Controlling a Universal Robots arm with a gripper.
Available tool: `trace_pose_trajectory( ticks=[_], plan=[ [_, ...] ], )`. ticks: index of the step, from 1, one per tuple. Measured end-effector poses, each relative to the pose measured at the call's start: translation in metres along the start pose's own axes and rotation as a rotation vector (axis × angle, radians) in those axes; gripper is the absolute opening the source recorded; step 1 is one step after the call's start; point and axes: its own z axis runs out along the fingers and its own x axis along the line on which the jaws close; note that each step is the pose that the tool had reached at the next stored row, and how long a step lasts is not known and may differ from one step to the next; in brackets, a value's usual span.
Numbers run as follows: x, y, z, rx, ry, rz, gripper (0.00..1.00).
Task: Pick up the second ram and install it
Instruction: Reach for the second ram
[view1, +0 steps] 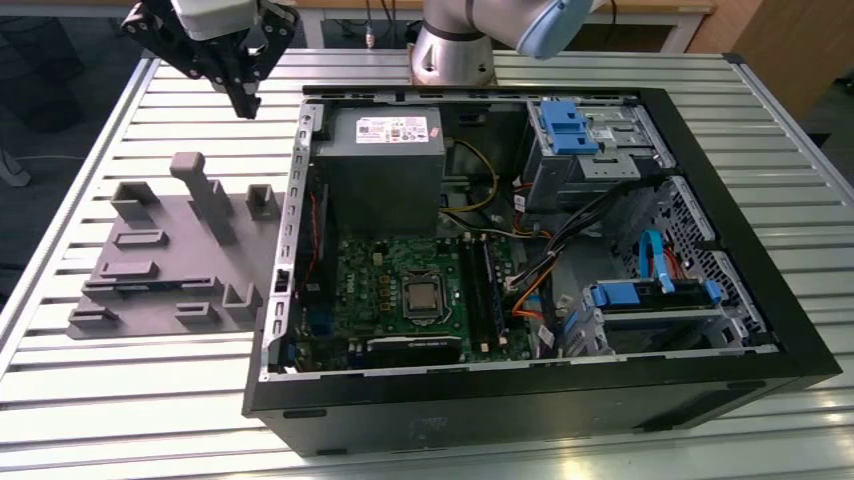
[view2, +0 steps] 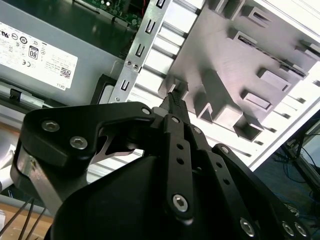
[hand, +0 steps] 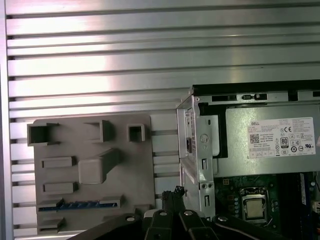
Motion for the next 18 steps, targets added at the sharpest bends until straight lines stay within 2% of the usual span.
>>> trace_pose_trajectory(
  ticks=[18],
  plan=[
    [0.0158,-0.0012,0.0001,0.0000,-0.0001,0.000,0.11]
  ],
)
